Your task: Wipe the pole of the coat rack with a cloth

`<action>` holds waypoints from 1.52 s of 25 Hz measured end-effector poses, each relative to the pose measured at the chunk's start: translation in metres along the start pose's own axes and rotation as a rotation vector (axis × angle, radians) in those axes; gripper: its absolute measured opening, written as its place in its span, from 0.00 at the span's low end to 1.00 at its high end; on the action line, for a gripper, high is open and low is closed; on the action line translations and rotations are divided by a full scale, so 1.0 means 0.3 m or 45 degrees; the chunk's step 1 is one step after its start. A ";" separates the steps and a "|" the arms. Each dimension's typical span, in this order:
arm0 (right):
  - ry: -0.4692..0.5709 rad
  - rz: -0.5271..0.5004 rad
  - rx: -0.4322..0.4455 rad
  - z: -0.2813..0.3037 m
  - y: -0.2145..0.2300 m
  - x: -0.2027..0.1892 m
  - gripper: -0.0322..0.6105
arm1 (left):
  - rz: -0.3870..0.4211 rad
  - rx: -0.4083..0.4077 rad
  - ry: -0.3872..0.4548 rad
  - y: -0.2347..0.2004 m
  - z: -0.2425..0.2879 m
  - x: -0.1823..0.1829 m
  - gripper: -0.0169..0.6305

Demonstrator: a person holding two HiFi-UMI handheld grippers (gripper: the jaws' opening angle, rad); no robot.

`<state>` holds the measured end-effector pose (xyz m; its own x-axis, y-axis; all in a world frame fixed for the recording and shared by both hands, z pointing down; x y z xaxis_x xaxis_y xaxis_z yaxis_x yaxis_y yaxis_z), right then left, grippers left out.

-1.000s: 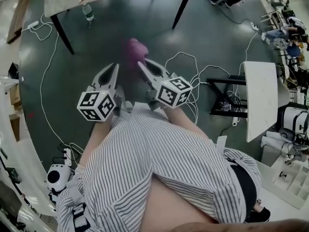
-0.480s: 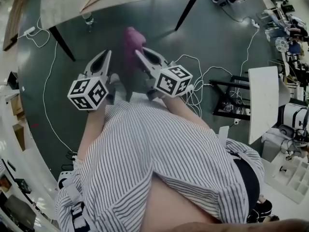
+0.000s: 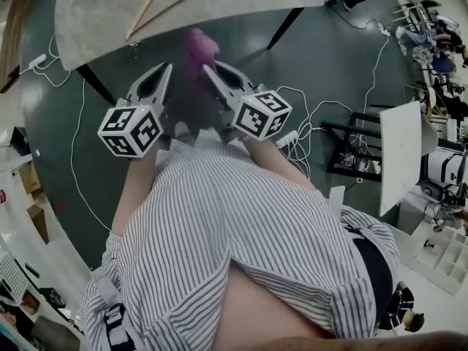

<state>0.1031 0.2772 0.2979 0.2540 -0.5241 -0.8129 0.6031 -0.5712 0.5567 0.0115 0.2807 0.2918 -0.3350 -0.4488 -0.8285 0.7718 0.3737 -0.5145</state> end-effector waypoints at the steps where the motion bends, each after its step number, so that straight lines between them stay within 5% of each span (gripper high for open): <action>1: -0.008 0.005 -0.014 0.009 0.011 -0.003 0.16 | -0.011 0.001 -0.006 -0.017 0.009 0.000 0.06; 10: -0.003 0.075 -0.121 0.081 0.127 0.006 0.16 | -0.074 -0.010 -0.071 -0.119 0.089 -0.020 0.06; 22: -0.043 0.107 -0.099 0.333 0.280 0.098 0.16 | -0.089 -0.007 -0.135 -0.284 0.310 0.057 0.06; 38: -0.080 0.155 0.004 0.770 0.635 0.465 0.16 | -0.077 0.044 -0.142 -0.499 0.814 0.362 0.06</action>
<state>0.0788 -0.0505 0.3300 0.2773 -0.6280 -0.7271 0.5682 -0.5030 0.6512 -0.0085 -0.0223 0.3328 -0.3207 -0.5579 -0.7655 0.7710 0.3158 -0.5531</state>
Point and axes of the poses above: the fingertips, and each gripper's own axes: z forward along the fingers, y to its right, x out of its top, the point moved 1 cm from there along -z, backward along the fingers, and after that the axes turned 2 degrees about x, right-handed, at the moved point
